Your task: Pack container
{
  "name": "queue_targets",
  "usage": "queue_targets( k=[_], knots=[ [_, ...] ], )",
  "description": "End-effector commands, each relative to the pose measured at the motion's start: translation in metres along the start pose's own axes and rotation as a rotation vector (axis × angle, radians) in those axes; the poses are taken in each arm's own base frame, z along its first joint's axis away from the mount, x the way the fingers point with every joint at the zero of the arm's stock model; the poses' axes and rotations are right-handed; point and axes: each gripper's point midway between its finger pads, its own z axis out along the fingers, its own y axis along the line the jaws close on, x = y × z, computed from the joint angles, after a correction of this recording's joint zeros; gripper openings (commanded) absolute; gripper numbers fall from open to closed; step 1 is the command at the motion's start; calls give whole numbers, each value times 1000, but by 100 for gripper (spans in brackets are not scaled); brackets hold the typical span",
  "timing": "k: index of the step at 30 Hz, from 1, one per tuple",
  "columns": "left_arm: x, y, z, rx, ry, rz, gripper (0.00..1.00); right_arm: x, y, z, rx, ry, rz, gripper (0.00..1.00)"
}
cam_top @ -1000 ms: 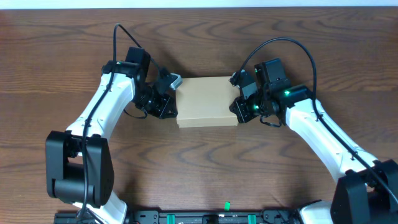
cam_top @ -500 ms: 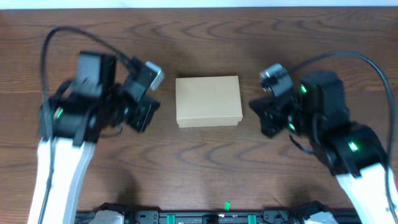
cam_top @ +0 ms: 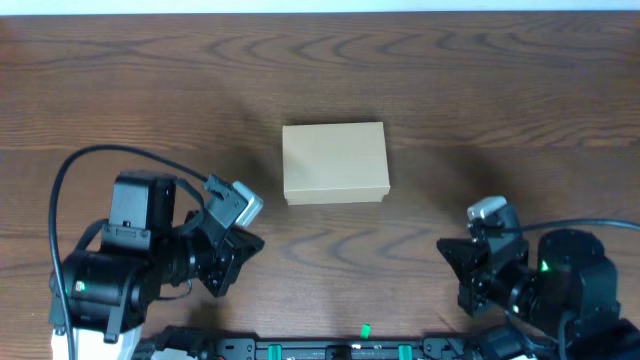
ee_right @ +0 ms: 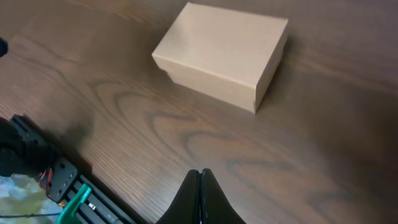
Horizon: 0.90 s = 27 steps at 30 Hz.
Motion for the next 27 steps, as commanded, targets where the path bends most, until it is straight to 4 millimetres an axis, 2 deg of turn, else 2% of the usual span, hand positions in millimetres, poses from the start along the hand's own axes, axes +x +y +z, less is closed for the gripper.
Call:
queue_targets(
  k=[1, 3, 4, 5, 6, 10, 27],
  knots=[
    [-1, -12, -3, 45, -30, 3, 6, 6, -1, 0, 5, -7, 43, 2],
    [-2, -13, -4, 50, -38, 1, 6, 6, 1, -1, -6, -6, 43, 7],
    [-2, -13, -4, 50, -37, -4, 6, 6, 1, 0, -10, -4, 43, 32],
    [-2, -13, -3, 50, -37, -10, 32, 7, 1, 0, -9, -3, 43, 68],
    [-2, -13, -3, 50, -37, -24, 95, 7, 1, 0, -9, -3, 44, 99],
    [-1, -13, -3, 51, -31, -81, 95, 10, 0, 0, -6, 12, 48, 99],
    [0, -13, -3, 48, -29, -81, 95, 10, 1, 0, -7, 12, 48, 99]
  ],
)
